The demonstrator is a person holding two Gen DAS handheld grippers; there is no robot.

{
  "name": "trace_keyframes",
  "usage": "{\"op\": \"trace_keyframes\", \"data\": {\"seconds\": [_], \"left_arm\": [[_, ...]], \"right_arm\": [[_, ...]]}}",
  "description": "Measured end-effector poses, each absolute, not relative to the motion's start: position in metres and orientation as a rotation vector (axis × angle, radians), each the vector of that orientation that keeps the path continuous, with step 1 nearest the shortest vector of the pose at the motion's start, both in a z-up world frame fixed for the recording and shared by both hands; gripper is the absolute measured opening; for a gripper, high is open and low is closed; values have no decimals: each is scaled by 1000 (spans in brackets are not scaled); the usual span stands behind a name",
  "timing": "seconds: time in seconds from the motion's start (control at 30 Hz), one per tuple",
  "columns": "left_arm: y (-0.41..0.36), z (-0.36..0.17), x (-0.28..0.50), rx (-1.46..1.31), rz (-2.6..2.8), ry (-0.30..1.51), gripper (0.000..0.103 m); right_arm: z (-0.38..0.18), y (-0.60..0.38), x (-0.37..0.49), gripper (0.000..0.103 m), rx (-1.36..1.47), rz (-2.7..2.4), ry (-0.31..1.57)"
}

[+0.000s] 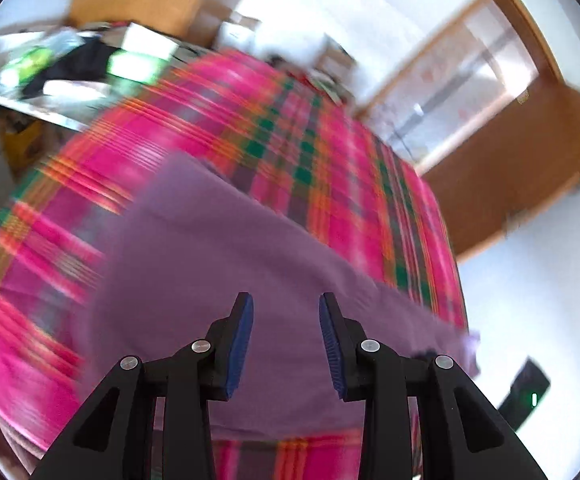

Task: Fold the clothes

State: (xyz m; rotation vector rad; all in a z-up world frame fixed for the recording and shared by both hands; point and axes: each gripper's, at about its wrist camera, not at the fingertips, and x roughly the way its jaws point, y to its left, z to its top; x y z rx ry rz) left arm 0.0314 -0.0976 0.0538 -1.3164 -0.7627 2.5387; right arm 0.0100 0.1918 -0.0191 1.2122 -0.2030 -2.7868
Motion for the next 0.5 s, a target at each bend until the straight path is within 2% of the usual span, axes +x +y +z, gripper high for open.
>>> {"op": "trace_keyframes", "data": {"seconds": [0.17, 0.33, 0.5], "left_arm": [[-36, 51, 30, -1323, 2505, -559, 35], [4, 48, 26, -1317, 2436, -501, 35], [40, 34, 24, -1369, 2356, -424, 35]], "right_arm": [[-28, 228, 23, 39, 1259, -2830, -209], [-30, 249, 39, 39, 1236, -2859, -168], [-31, 257, 55, 39, 1230, -2906, -50]]}}
